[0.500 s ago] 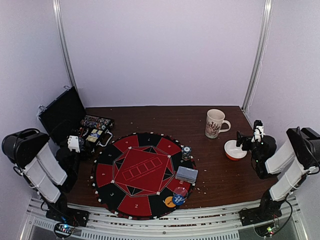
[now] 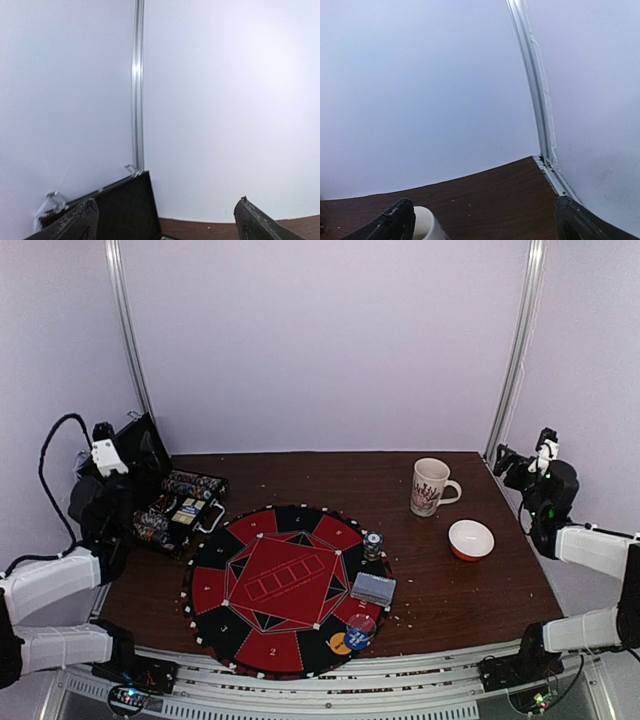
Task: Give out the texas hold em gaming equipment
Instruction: Pick up the dealer button from the poker table mat.
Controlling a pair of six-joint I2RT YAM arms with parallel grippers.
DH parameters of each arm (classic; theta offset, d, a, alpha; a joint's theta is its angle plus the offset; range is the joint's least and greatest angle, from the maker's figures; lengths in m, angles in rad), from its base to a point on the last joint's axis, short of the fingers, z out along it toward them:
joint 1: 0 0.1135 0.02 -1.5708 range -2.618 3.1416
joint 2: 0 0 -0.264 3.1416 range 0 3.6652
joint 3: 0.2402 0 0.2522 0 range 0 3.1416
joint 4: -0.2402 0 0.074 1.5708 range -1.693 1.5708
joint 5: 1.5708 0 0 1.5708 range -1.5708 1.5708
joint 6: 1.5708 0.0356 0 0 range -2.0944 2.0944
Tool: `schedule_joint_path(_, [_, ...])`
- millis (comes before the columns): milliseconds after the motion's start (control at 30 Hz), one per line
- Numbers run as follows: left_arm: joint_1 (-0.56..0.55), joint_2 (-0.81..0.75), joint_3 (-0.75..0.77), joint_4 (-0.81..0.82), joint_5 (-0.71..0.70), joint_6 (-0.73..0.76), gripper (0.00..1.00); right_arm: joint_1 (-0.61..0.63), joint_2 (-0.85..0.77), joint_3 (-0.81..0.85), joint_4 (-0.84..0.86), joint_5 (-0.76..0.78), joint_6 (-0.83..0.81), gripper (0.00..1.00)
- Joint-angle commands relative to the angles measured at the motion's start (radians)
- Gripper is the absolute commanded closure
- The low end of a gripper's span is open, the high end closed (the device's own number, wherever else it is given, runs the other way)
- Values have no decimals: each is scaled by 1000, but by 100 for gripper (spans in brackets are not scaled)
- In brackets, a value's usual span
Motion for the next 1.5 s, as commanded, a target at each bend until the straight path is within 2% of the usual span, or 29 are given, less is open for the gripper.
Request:
schedule_joint_path(0, [-29,-41,248,-603,174,-171,2,4,-41,182,-343,-278,128,0])
schedule_joint_path(100, [-122,3,390,-861,235,-227,2,95,-14,347,-531,-391,155,0])
schedule_joint_path(200, [-266,95,505,-1059,269,-200,2,299,23,525,-870,-239,36,0])
schedule_joint_path(267, [-352,142,553,-1149,299,-164,2,442,52,610,-1089,-122,25,0])
schedule_joint_path(333, [-398,165,568,-1182,329,-174,2,580,79,666,-1243,-40,63,0])
schedule_joint_path(433, [-406,174,542,-1182,385,-208,2,811,116,680,-1394,100,198,0])
schedule_joint_path(567, [-407,173,493,-1169,329,-225,2,1032,231,685,-1513,112,381,0])
schedule_joint_path(667, [-407,152,453,-1134,319,-240,2,1150,361,725,-1521,48,477,0])
schedule_joint_path(800, [-407,145,428,-1093,370,-236,2,1232,530,819,-1615,48,537,0])
schedule_joint_path(967, [-406,137,414,-1100,379,-260,2,1235,609,796,-1594,33,570,0])
schedule_joint_path(1133, [-406,130,396,-1076,400,-285,2,1219,637,733,-1492,-18,600,1])
schedule_joint_path(1267, [-407,149,403,-1074,397,-277,2,1201,657,675,-1450,-42,625,10])
schedule_joint_path(1467, [-407,194,435,-1074,406,-271,2,1187,670,642,-1387,-81,623,19])
